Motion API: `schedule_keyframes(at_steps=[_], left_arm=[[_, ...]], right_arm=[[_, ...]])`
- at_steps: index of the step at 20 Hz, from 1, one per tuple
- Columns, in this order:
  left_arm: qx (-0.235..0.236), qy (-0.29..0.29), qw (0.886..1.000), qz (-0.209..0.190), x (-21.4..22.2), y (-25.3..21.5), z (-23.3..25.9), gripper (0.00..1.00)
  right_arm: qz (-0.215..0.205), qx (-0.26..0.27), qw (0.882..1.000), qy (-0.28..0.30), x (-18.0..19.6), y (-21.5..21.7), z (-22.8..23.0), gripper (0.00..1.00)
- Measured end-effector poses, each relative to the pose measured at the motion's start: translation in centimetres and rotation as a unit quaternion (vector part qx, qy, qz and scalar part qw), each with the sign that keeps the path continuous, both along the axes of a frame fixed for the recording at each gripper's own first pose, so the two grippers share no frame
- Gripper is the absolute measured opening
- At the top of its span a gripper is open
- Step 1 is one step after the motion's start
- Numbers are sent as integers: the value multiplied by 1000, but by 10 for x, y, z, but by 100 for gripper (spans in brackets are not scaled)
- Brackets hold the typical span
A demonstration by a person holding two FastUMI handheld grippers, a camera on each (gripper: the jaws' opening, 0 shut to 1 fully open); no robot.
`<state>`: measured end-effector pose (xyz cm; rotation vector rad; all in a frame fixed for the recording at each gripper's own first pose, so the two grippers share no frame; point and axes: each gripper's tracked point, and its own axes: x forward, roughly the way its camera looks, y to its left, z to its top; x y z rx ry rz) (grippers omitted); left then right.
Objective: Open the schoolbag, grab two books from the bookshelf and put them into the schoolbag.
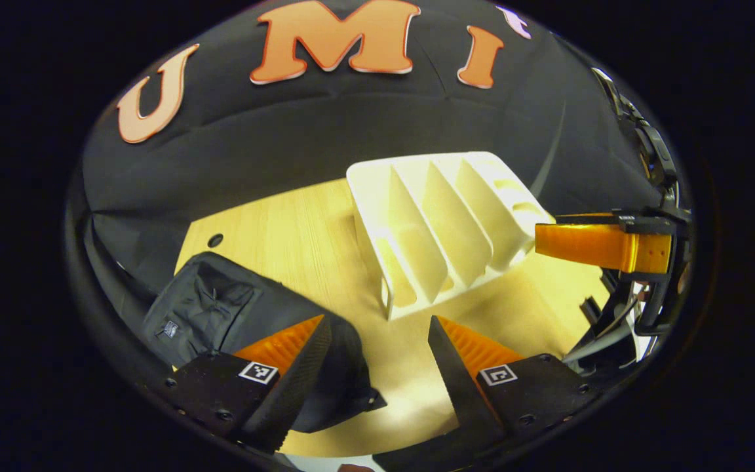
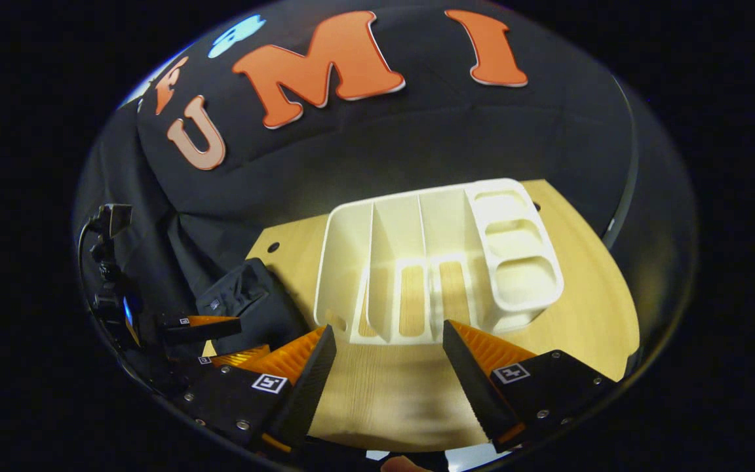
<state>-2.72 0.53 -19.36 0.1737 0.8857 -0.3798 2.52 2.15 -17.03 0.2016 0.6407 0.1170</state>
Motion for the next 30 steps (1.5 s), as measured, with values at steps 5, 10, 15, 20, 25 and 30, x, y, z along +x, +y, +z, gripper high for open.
schedule_keyframes(at_steps=[5, 10, 15, 20, 25, 30], left_arm=[[-25, -128, 990, 53, 24, -12, 53, 97], [-21, -275, 958, 73, 26, -18, 132, 96], [-19, -388, 916, 96, 8, -1, 178, 95], [-48, -446, 886, 119, -3, -2, 199, 94], [-51, -436, 891, 116, -7, -1, 191, 94], [-43, -434, 894, 106, -8, -6, 193, 93]], right_arm=[[20, -26, 991, -130, 2, -4, 73, 97], [23, -44, 980, -195, -4, -5, 104, 97], [-10, -76, 959, -274, -4, -15, 143, 97], [-19, -90, 950, -297, -15, -8, 144, 97], [-36, -105, 942, -318, -24, -12, 146, 100], [-37, -100, 944, -312, -29, -5, 140, 97]])
